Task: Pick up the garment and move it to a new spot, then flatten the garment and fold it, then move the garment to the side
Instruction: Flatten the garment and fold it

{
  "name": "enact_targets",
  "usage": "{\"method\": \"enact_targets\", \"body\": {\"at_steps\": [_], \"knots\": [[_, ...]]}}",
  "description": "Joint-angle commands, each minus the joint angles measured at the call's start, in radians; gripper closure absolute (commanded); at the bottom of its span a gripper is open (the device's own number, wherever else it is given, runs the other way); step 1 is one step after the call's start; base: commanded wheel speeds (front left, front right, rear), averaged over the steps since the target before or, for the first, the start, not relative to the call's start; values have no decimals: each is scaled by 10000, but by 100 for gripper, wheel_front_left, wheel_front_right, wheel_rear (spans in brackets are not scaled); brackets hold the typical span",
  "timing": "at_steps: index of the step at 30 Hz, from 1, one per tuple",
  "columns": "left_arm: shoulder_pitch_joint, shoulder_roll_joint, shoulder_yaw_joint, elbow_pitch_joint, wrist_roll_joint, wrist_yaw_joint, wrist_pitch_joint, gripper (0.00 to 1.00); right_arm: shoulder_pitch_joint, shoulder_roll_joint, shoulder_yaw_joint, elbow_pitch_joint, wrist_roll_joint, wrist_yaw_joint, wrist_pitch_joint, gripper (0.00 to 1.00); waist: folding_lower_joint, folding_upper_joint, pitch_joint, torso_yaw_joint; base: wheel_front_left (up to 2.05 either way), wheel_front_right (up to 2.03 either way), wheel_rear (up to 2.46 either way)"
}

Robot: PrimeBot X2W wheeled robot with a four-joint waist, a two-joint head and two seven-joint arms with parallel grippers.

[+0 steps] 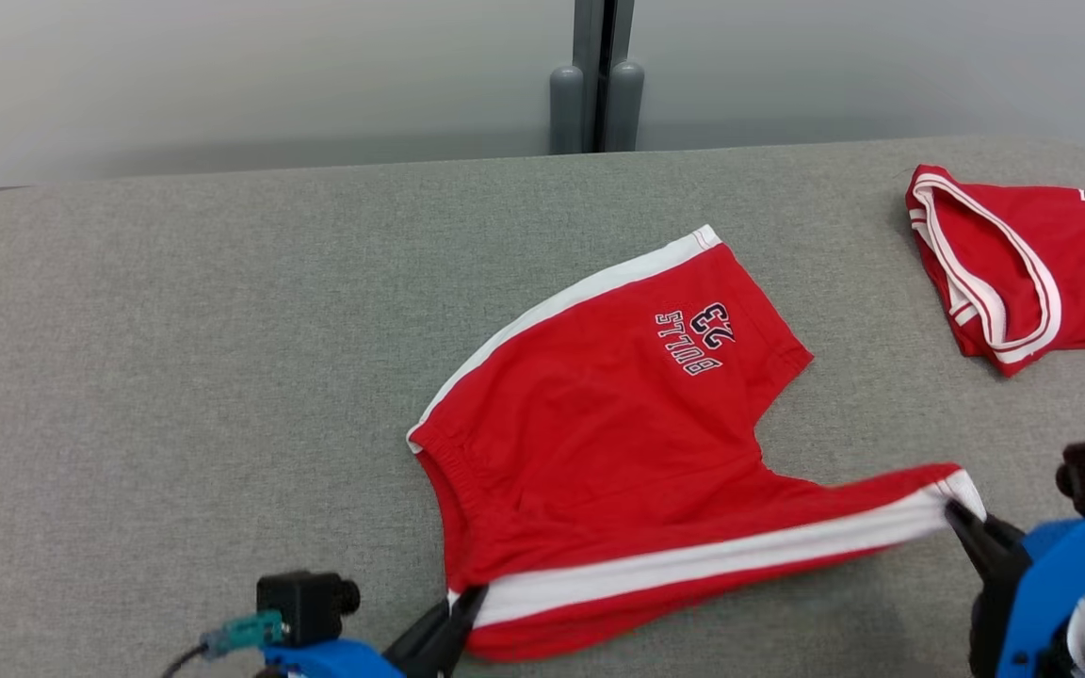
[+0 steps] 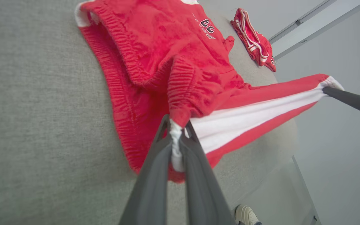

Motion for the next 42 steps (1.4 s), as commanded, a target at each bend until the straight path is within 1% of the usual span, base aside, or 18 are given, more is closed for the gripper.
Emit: {"method": "enact_targets", "body": {"at_steps": [1,3,7,9,13,19,22,23,26,28,34,35,36,37,38,42], "knots": [[-534,-64,155,106,-165,-74,175,100,-623,-59,164,310,-136,-10,-120,100,0,0,43,51,0,0,0],[-916,-224,220,194,-265,-70,302,100,-1389,-141,303,784,-178,-10,-269,100,0,0,109,130,0,0,0],[-1770,-552,397,569,-408,102,603,100,-2890,-356,426,1823,-219,-10,-664,100,0,0,412,379,0,0,0],[-2215,-774,529,812,-432,169,548,100,-3616,-562,580,2338,-367,-10,-875,100,0,0,609,494,0,0,0],[-2996,-1184,720,1414,-564,144,526,100,-4825,-744,813,3360,-659,-10,-1216,100,0,0,1064,714,0,0,0],[-4083,-1694,915,2377,-457,110,252,100,-6325,-775,881,4884,-990,-10,-1731,100,0,0,1742,968,0,0,0],[-4538,-1903,1012,2881,-362,144,45,100,-6909,-771,870,5580,-1198,-10,-2081,100,0,0,2017,1060,0,0,0],[-4538,-1903,1012,2881,-362,144,45,100,-6909,-771,870,5580,-1198,-10,-2081,100,0,0,2017,1060,0,0,0],[-4961,-2067,981,3355,-172,256,-92,100,-7413,-743,894,6173,-1438,-10,-2467,100,0,0,2233,1117,0,0,0],[-5133,-2228,992,3593,-162,291,-162,100,-7650,-686,931,6544,-1546,-10,-2734,100,0,0,2326,1143,0,0,0],[-5487,-2452,948,4136,-3,358,-381,100,-8241,-491,1056,7439,-1774,-10,-3490,100,0,0,2463,1175,0,0,0],[-5527,-2477,922,4194,2,357,-404,98,-8321,-476,1097,7557,-1840,-10,-3658,90,0,0,2473,1188,0,0,0],[-5550,-2486,881,4254,72,362,-422,81,-8389,-479,1178,7656,-1867,-10,-3836,24,0,0,2479,1204,0,0,0],[-5560,-2503,853,4295,102,375,-461,4,-8440,-450,1054,7776,-1865,-10,-3995,0,0,0,2484,1218,0,0,0],[-5575,-2533,832,4345,115,383,-483,0,-8491,-435,1052,7868,-1870,-10,-4171,0,0,0,2488,1233,0,0,0],[-5609,-2564,783,4415,152,265,-588,0,-8587,-372,1085,8272,-1729,-8,-4732,0,0,0,2423,1304,0,0,0]]}}
